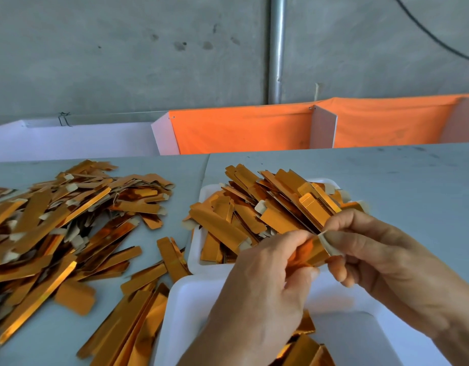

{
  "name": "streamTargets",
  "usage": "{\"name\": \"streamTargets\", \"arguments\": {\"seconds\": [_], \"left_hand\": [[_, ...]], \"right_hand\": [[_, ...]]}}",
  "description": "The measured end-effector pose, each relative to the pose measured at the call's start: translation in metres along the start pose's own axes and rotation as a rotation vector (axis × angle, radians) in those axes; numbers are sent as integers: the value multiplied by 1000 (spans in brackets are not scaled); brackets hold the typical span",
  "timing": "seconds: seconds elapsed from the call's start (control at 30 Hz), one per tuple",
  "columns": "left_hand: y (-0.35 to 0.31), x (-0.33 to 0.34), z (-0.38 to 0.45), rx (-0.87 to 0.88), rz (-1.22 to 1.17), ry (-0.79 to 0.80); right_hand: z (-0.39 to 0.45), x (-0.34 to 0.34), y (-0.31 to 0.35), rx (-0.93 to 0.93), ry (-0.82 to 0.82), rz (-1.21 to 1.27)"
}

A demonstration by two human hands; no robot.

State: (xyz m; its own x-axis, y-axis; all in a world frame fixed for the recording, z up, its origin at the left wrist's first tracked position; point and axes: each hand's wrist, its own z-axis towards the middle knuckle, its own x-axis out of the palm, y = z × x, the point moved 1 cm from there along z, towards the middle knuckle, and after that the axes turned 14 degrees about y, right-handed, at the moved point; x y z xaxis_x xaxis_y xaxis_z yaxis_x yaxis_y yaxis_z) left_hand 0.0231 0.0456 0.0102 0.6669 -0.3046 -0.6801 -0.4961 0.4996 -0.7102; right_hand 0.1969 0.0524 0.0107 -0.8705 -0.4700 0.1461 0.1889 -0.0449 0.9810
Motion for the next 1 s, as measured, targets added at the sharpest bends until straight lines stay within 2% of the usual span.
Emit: {"name": "streamTargets", "arguments": {"seconds": [0.47,0.77,1.0], "left_hand": [[2,-2,0,46,36,18],[6,-3,-1,72,28,32],[4,-1,-1,93,106,46]], "right_hand": [[-1,2,0,-185,-24,-314],[-7,-2,7,-105,103,-318],[-5,2,5,-86,42,-371]]}}
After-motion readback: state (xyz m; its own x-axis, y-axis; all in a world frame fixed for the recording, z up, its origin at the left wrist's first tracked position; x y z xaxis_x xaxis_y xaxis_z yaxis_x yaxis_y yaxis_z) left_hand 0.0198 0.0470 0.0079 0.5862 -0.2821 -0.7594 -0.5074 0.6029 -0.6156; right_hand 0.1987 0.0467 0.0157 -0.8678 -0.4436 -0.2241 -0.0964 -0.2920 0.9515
